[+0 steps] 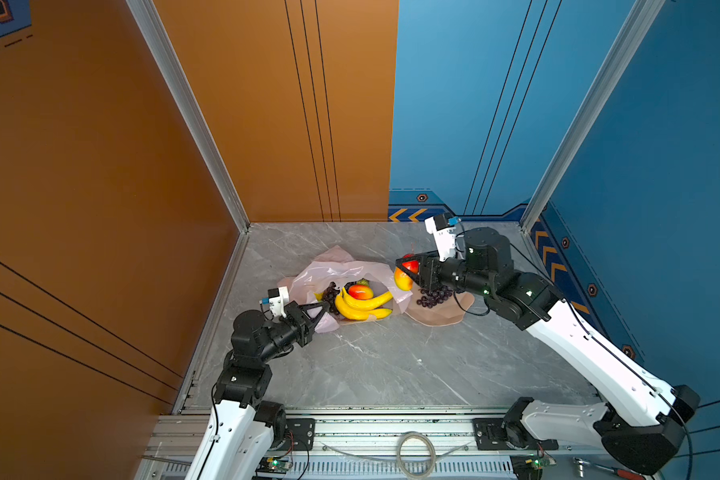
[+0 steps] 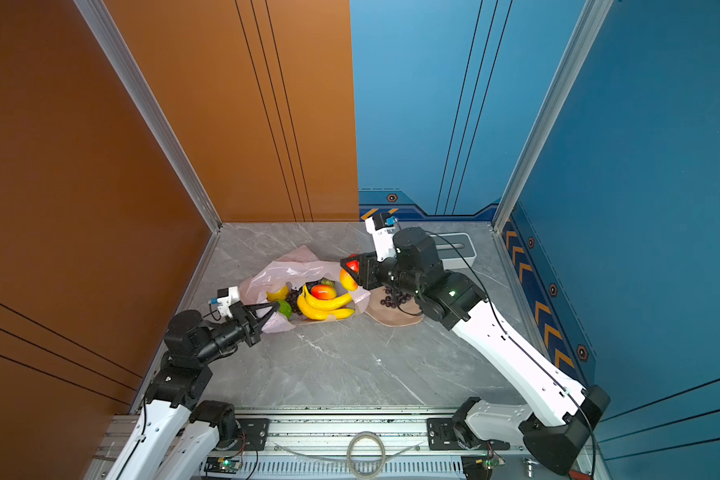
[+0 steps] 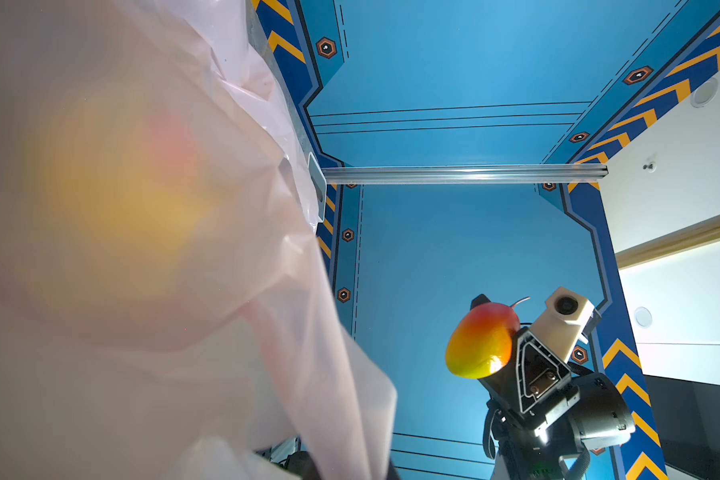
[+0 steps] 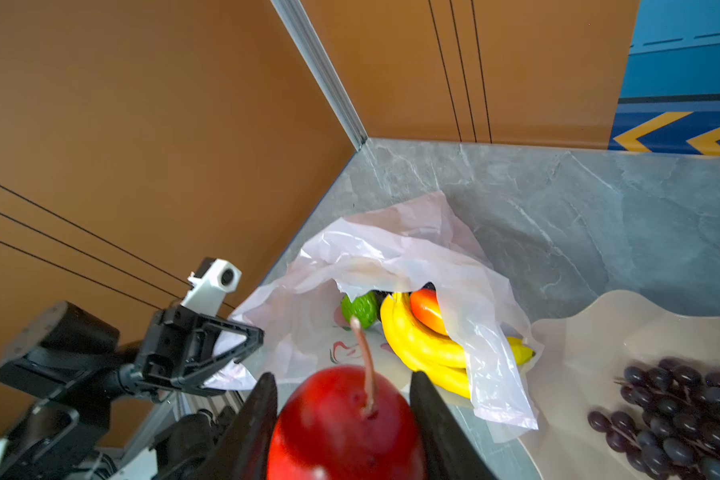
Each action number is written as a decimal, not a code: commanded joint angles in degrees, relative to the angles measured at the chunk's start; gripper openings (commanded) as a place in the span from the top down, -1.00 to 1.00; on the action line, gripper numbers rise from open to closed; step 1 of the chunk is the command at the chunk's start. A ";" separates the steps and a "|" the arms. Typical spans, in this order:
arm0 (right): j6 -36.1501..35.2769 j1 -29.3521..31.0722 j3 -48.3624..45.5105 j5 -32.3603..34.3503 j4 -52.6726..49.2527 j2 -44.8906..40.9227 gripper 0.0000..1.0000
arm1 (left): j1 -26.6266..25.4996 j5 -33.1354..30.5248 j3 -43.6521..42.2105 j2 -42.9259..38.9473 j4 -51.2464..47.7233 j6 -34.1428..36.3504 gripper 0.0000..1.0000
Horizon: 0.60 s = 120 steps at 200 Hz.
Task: Place the fruits into the plastic bag
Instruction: 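Lower the mango into the pink bag mouth with the right gripper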
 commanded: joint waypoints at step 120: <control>-12.76 7.34 21.85 -5.29 -17.61 29.19 0.19 | -0.42 2.18 0.63 1.24 0.89 1.05 1.00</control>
